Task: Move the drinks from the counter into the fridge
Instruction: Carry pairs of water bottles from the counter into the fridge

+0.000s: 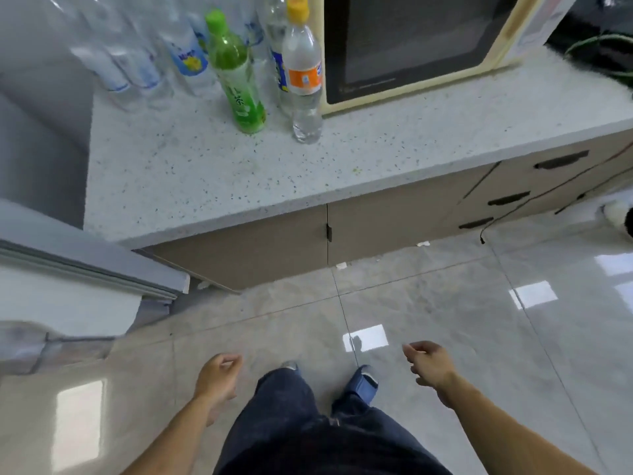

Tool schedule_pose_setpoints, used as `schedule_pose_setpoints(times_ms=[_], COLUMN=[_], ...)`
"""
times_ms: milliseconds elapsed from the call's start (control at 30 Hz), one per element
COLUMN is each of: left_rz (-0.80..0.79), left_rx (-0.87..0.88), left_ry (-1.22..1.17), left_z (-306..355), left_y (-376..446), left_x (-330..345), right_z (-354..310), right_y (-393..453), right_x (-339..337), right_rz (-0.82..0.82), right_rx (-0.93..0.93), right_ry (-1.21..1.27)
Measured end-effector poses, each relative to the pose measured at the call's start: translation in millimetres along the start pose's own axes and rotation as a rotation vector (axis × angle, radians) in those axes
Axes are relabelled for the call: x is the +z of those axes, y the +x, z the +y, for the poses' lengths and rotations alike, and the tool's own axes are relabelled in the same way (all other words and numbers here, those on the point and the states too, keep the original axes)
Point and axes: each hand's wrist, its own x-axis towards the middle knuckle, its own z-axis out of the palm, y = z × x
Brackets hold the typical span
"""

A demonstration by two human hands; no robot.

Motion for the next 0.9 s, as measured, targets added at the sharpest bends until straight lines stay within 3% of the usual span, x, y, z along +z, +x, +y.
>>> schedule_pose_setpoints(times_ms=[133, 233, 400, 533, 667, 900], left_rz=[0.096, 0.162, 0.170, 0.194, 0.260, 0.557], left_rx=[-0.053, 0.003, 0.198, 0.423, 0.583, 0.605], left_ry=[-0.136, -0.213, -0.265, -0.456, -0.640, -0.866], left_z=[-2.0, 16.1, 90.4, 160.8, 228.1, 339.5], left_y=[-6.8, -3.0, 14.4, 21.2, 23.3, 27.5], left_x=[3.5, 4.6, -12.4, -39.7, -71.9, -126.0], right_z=[-73.2, -128.5, -217.5, -298.5, -383.5, -524.7], right_y=[14.5, 14.9, -10.5, -38.8, -66.1, -96.3], right_x=[19.6, 45.5, 92.3, 121.6, 150.7, 179.0], right_rz=[-0.113, -0.180, -0.287, -0.350, -0.339, -0.258], right_rx=[-0.112, -0.205, -0.414, -0.678, -0.927, -1.208], right_ry=[-0.090, -0.131, -0.166, -0.182, -0.099, -0.015])
